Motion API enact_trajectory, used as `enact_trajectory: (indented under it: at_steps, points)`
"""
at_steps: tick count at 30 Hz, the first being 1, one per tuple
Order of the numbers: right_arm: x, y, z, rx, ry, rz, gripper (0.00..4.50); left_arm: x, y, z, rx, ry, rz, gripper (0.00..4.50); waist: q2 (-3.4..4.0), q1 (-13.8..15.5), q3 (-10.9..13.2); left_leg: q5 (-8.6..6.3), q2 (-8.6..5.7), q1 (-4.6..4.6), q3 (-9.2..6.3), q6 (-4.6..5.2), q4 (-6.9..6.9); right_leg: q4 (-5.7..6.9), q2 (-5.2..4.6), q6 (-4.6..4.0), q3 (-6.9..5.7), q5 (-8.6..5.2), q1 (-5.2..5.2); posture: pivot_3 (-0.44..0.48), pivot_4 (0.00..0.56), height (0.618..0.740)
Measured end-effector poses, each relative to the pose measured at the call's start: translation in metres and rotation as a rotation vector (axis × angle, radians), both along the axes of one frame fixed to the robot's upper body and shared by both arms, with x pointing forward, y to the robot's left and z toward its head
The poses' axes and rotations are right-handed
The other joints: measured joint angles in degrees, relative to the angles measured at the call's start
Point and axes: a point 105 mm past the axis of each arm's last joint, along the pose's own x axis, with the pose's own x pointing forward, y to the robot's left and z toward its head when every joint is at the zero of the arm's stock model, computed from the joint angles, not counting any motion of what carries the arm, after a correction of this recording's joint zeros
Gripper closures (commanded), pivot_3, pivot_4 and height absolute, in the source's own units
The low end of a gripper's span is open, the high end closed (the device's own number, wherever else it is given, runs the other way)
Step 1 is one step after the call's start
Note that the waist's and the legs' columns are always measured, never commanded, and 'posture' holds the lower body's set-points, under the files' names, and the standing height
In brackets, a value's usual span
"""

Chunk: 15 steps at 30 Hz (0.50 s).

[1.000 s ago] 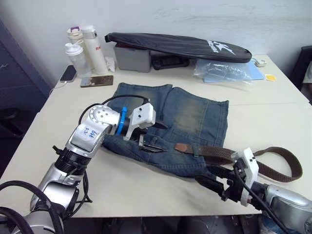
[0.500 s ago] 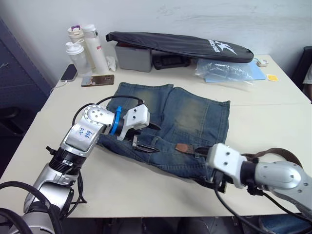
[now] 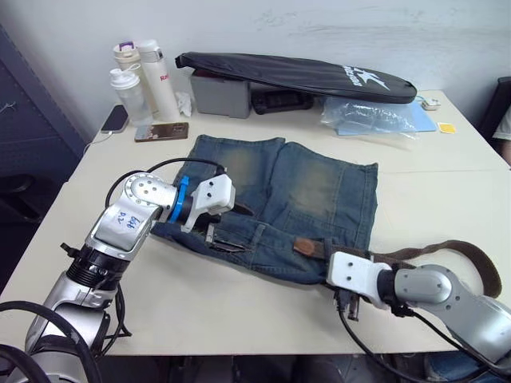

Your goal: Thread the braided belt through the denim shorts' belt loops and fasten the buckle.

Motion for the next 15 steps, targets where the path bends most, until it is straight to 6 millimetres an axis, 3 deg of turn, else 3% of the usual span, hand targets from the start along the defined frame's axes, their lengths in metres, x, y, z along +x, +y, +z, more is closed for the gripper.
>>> enact_trajectory:
  at_steps: [9, 15]
  points:
    - [0.006, -0.062, 0.005, -0.196, -0.053, 0.077, 4.45, 0.000, -0.008, -0.002, -0.020, 0.006, -0.009, 0.00, -0.01, 0.43, 0.00, 0.00, 0.04, 0.00, 0.22, -0.05, 0.08, 0.13, 0.02, 0.02, -0.13, 0.01, 0.01, 0.000, 0.150, 0.622]
    - [0.010, -0.077, 0.007, -0.220, -0.112, 0.138, 4.45, -0.002, -0.017, -0.004, -0.035, 0.014, -0.036, 0.00, -0.01, 0.45, 0.01, 0.07, 0.08, 0.01, 0.44, -0.18, 0.24, 0.20, 0.00, 0.02, -0.02, 0.00, -0.02, 0.000, 0.150, 0.622]
